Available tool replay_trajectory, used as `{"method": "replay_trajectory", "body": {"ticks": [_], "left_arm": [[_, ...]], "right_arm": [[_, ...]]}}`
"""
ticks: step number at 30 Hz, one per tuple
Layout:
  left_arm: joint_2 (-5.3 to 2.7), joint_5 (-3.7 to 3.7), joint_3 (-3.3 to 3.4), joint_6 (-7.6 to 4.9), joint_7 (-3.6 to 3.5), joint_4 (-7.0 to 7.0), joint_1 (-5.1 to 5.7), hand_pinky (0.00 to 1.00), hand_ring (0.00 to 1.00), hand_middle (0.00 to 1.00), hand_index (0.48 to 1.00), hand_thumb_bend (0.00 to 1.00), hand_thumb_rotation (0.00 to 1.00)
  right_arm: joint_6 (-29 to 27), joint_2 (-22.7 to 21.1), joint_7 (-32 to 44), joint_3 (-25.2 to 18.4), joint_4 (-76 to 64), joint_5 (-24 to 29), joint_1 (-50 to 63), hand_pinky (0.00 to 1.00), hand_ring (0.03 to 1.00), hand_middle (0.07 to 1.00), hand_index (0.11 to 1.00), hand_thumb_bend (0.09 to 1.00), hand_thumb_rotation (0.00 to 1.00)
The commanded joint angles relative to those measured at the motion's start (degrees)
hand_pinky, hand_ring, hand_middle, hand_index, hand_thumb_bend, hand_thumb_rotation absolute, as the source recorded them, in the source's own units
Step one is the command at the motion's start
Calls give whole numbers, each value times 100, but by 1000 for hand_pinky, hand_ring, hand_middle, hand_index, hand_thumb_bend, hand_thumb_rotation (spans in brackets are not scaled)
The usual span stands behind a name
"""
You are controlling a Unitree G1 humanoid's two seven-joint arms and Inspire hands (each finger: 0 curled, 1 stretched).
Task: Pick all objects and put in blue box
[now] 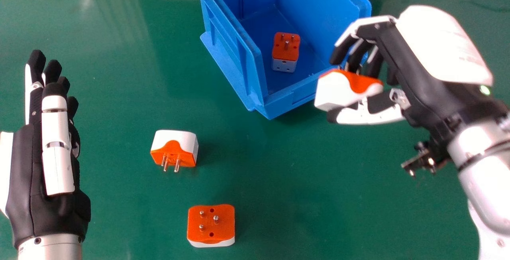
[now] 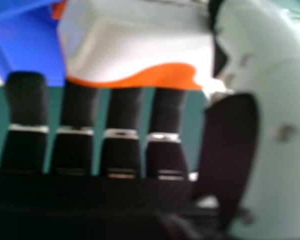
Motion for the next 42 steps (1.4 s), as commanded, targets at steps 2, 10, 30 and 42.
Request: {"method": "replay_trajectory", "body": {"ticks": [2, 10, 30, 42], "left_arm": [[41, 3, 30, -162, -18, -66, 15, 1000, 1000, 998, 1000, 210, 1000], [54, -36, 42, -181, -48, -59, 13, 1000, 1000, 994, 998, 194, 1000], [98, -72, 117, -158, -74, 8, -66, 1000, 999, 991, 996, 176, 1000], [87, -17, 115, -183, -70, 17, -89, 1000, 997, 987, 988, 168, 1000]], "right_arm": [[-271, 58, -397, 60, 257, -26, -502, 270, 394, 504, 541, 486, 0], [-291, 277, -682, 354, 1119, -88, -1376, 281, 395, 509, 524, 489, 0], [-712, 931, -2224, 1077, 5282, 83, -3945, 279, 404, 507, 526, 488, 0], [-1767, 1511, -3756, 1568, 9109, 406, -5501, 279, 408, 505, 553, 486, 0]]}}
